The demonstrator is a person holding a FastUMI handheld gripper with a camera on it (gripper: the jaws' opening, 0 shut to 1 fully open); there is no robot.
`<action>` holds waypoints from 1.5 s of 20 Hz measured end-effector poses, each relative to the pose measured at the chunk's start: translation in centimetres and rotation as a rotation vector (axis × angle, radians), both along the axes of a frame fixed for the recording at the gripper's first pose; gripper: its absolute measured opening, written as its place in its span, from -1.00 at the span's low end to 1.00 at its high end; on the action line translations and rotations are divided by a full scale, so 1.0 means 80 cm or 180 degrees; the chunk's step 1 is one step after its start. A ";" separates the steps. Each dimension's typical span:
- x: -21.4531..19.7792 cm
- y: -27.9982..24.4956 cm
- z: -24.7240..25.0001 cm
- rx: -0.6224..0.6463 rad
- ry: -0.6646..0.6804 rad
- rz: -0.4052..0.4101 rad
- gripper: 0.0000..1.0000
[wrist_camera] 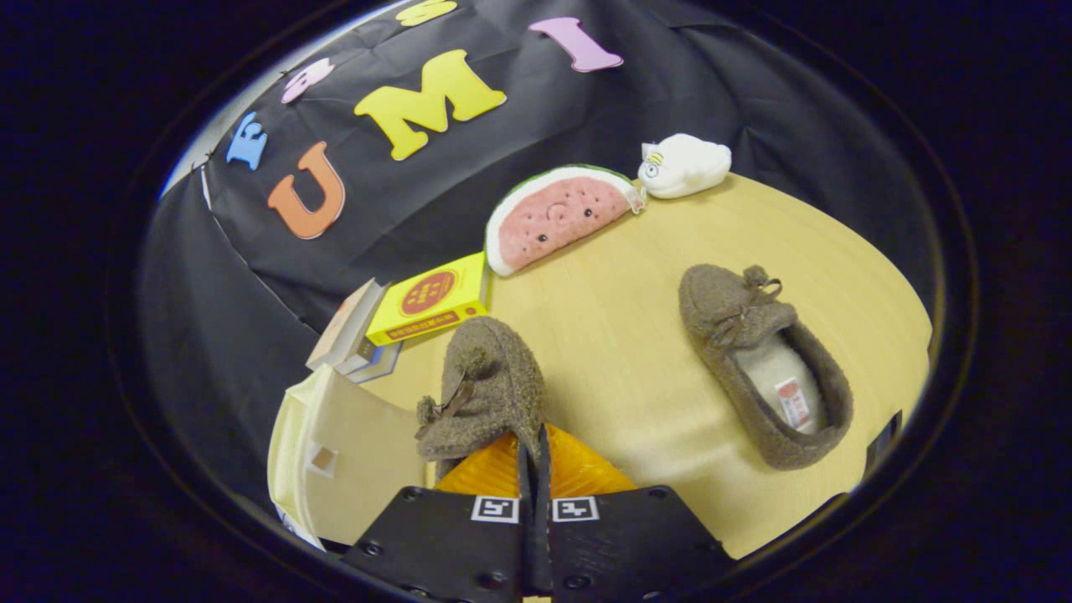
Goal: Open the storage box then place both shoes into the box .Put the left shoe in first, then the right shoe, with the right side of both shoes facing outward in a uniform manner.
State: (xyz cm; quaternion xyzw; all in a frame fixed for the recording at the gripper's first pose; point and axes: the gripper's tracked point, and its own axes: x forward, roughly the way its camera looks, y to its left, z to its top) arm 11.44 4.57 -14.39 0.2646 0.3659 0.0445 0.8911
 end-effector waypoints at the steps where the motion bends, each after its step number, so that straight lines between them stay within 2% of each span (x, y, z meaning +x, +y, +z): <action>1: 0.001 0.016 0.018 -0.0004 -0.0057 0.0033 -1.00; 7: -0.005 0.122 0.143 0.0215 -0.0503 0.0178 -1.00; 11: -0.010 0.196 0.181 0.0448 -0.0635 0.0187 -1.00; 15: -0.014 0.265 0.170 0.0429 -0.0669 0.0231 -1.00; 19: -0.024 0.322 0.144 0.0484 -0.0522 0.0254 -1.00; 24: -0.027 0.362 0.106 0.0507 -0.0390 0.0087 -1.00; 30: -0.031 0.394 0.066 0.0462 -0.0246 0.0084 -1.00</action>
